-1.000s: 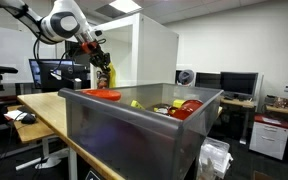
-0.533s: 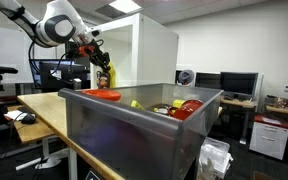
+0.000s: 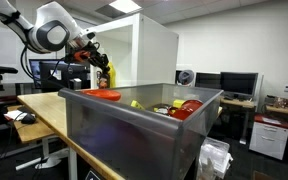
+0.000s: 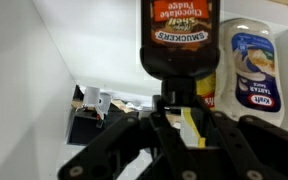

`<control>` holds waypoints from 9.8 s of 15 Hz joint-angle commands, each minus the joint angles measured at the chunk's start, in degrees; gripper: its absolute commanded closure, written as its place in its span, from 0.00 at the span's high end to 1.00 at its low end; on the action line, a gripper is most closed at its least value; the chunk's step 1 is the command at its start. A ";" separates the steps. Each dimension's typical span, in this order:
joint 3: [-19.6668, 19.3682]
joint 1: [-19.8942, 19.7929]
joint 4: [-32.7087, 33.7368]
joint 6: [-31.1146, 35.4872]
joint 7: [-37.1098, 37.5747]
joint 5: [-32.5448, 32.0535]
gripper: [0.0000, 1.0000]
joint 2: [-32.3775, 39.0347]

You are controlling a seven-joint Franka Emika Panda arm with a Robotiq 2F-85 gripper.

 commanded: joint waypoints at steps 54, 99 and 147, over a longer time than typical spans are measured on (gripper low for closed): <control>7.40 2.81 -0.21 -23.78 7.06 0.27 0.00 -5.93; 22.49 -15.37 6.10 -8.90 29.12 -25.76 0.00 11.50; 23.01 -19.04 13.30 -9.31 55.22 -58.37 0.00 16.30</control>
